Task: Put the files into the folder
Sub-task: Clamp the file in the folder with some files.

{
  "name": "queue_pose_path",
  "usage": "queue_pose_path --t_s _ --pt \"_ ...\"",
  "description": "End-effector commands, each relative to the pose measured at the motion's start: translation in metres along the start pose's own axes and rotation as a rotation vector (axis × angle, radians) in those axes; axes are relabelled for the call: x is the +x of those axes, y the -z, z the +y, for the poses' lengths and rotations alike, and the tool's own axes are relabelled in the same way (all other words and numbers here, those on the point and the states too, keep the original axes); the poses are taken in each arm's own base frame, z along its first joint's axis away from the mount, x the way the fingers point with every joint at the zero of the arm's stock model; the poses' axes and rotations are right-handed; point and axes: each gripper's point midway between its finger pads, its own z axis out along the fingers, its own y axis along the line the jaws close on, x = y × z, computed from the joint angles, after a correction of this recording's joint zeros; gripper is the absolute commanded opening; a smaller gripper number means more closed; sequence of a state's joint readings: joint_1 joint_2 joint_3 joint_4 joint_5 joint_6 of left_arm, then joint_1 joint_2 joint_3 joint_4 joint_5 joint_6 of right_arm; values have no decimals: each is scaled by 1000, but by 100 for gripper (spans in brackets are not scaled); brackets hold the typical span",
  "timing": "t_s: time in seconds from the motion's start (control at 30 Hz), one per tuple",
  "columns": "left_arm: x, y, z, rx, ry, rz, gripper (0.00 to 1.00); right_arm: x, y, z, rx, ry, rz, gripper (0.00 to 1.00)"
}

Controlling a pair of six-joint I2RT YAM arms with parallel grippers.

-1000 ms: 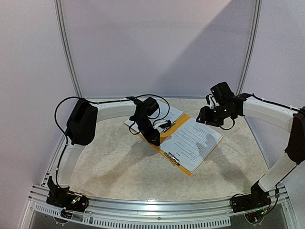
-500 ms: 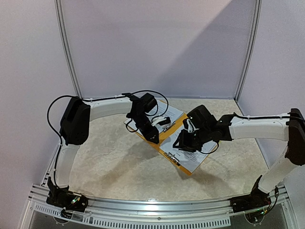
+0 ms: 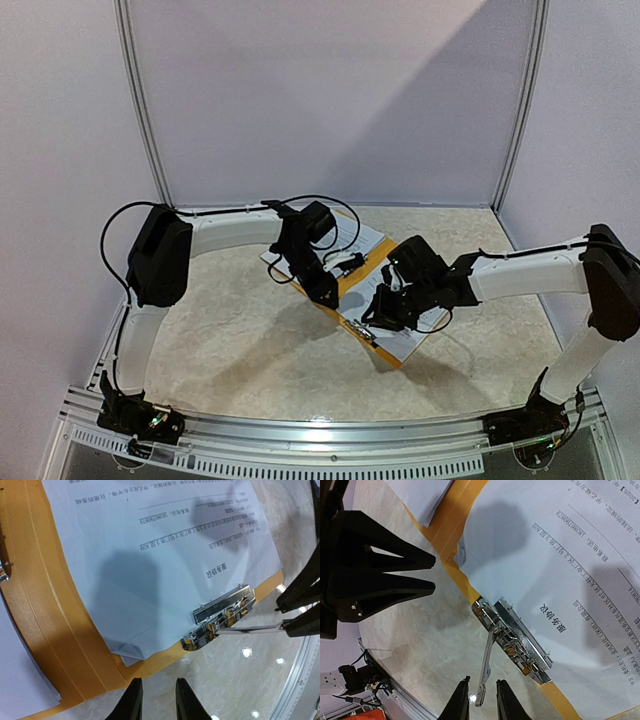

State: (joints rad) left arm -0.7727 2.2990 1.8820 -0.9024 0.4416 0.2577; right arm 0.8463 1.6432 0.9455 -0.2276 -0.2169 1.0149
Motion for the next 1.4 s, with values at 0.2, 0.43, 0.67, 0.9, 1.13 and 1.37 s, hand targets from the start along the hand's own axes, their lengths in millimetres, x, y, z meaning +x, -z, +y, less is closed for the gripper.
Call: queue_pose_path --t_s 0.2,0.43,0.67,0.9,1.13,1.37 --pt "-4 -10 -16 24 -22 1 25 12 -1 -12 8 -24 18 15" --pt "-8 -17 -23 25 -31 2 26 13 -1 -15 12 -30 18 14" --pt "-3 -38 -20 19 -21 37 26 13 1 -9 -19 -30 15 15" --pt "-1 -46 -15 -11 -37 49 26 9 8 9 -90 -27 7 18" --pt "5 -51 -14 -10 -35 69 26 11 7 4 -77 -40 8 18" --pt "7 -49 -15 -8 -42 76 26 16 -2 -9 -35 -50 26 14"
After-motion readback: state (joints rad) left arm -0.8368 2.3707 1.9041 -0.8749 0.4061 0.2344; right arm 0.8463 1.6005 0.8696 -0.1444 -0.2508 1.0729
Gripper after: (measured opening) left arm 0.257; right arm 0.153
